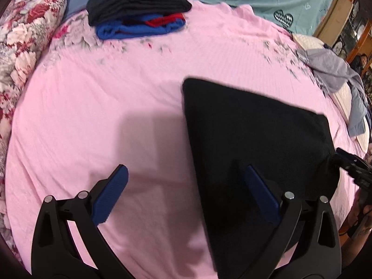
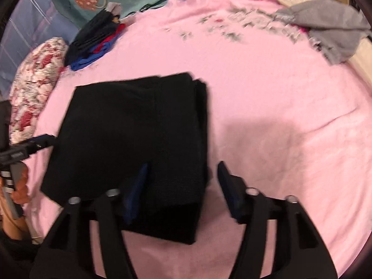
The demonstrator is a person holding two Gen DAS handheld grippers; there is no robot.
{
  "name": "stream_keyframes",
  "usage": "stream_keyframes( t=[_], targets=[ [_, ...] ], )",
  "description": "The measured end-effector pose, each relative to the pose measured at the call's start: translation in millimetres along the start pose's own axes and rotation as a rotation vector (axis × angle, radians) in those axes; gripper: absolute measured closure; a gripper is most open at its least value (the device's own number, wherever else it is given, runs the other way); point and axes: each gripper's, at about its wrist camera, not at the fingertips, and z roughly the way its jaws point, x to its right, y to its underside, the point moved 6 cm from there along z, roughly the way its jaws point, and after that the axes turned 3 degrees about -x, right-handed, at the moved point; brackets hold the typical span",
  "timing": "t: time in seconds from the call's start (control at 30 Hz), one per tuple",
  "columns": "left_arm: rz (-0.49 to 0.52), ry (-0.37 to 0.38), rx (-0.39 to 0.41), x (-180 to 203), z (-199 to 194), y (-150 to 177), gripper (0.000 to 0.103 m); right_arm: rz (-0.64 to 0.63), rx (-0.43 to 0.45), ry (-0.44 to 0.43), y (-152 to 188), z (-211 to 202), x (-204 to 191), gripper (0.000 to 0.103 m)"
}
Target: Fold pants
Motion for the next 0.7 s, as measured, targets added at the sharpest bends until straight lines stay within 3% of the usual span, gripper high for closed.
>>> stream_keyframes(
  t=[0.1,0.17,0.2,0.23,0.3,0.37,0.4,0.43,0.47,0.5,0.53,0.6,0.63,0.7],
  targets=[
    [-0.046,-0.001,0.034,-1.6,-0.4,-24.7,0.002,0.003,0.183,-0.016,-26.3,-39.1,0.5,0.037],
    [-0.069,0.046,0.017,6.8,9.7,-38.7,0.002,-0.020,0.270,-0.066,-44.3,-51.0,-11.1,0.040],
    [-0.064,0.079,-0.016,14.7,19.3,-45.3,0.002,-0.045,0.277,-0.104,-52.9,-46.8,-22.1,0.055],
    [-0.056,0.096,-0.037,20.4,27.0,-49.1,0.002,-0.066,0.250,-0.149,-62.4,-32.7,-37.8,0.068],
    [-0.048,0.080,-0.075,26.7,45.0,-52.6,0.002,-0.067,0.160,-0.234,-72.2,-1.9,-62.6,0.074],
    [-0.071,-0.006,-0.112,16.0,66.1,-53.9,0.002,-0.053,0.060,-0.314,-79.5,33.2,-86.1,0.075],
    [-0.079,-0.024,-0.091,7.8,70.8,-57.1,0.002,-0.047,0.029,-0.333,-81.2,43.5,-92.2,0.075],
    [-0.086,-0.057,-0.080,1.4,71.3,-58.7,0.002,-0.024,-0.007,-0.319,-83.9,58.7,-88.2,0.075],
    [-0.096,-0.079,-0.072,-4.9,71.3,-59.9,0.002,-0.004,-0.019,-0.251,-84.2,65.1,-79.1,0.075],
    [-0.112,-0.072,-0.070,-10.3,69.6,-59.9,0.002,0.011,-0.013,-0.188,-85.6,68.8,-65.3,0.085],
    [-0.127,-0.063,-0.074,-12.6,67.6,-59.1,0.002,0.026,0.008,-0.188,-87.1,67.5,-52.8,0.100],
    [-0.173,-0.036,-0.081,-16.1,60.0,-55.2,0.002,0.102,0.036,-0.178,-85.1,53.9,-27.9,0.099],
    [-0.186,0.003,-0.079,-14.2,52.0,-50.4,0.002,0.110,0.057,-0.193,-82.3,42.8,-26.4,0.088],
    [-0.174,0.066,-0.069,-6.2,36.8,-38.9,0.002,0.060,0.118,-0.170,-70.7,14.6,-33.2,0.083]
  ],
)
